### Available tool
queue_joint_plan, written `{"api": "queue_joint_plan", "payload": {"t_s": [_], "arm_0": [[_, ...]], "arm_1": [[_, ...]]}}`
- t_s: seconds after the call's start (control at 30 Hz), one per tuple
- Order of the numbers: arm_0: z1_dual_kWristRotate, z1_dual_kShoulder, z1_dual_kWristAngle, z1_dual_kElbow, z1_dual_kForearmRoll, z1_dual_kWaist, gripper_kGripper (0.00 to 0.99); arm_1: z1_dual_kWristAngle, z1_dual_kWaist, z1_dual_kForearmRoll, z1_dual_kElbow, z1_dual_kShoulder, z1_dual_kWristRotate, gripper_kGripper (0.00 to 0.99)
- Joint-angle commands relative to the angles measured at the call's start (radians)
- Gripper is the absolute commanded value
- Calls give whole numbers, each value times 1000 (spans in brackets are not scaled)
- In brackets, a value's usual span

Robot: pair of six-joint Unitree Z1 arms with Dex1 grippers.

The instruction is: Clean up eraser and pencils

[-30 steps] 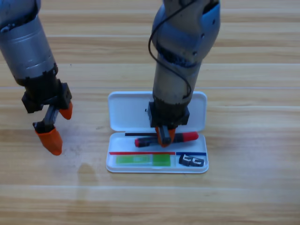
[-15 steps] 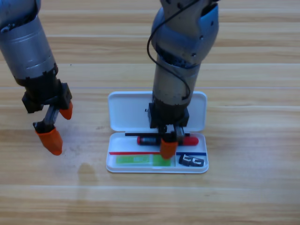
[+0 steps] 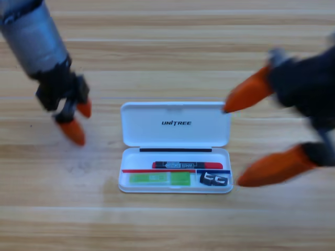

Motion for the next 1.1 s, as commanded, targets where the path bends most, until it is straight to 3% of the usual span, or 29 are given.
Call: {"api": "queue_joint_plan", "payload": {"t_s": [0.03, 0.13, 0.17, 0.37, 0.5, 0.7, 1.1], "arm_0": [[89, 67, -89, -108, -27, 100, 391], [161, 107, -138, -179, -30, 139, 57], [178, 119, -158, -197, -30, 153, 0], [245, 189, -329, -263, -30, 243, 0], [247, 270, -439, -312, -18, 275, 0], [264, 439, -554, -481, 117, 289, 0], [275, 535, -629, -498, 194, 231, 0]], "arm_1": [[87, -5, -21, 82, -95, 48, 985], [101, -5, -21, 85, -73, 54, 986], [102, -5, -21, 87, -68, 54, 986], [122, -5, -21, 90, -68, 65, 986], [125, -5, -21, 90, -70, 74, 986], [125, -5, -17, 96, -88, 80, 986], [127, -5, -17, 113, -99, 80, 986]]}}
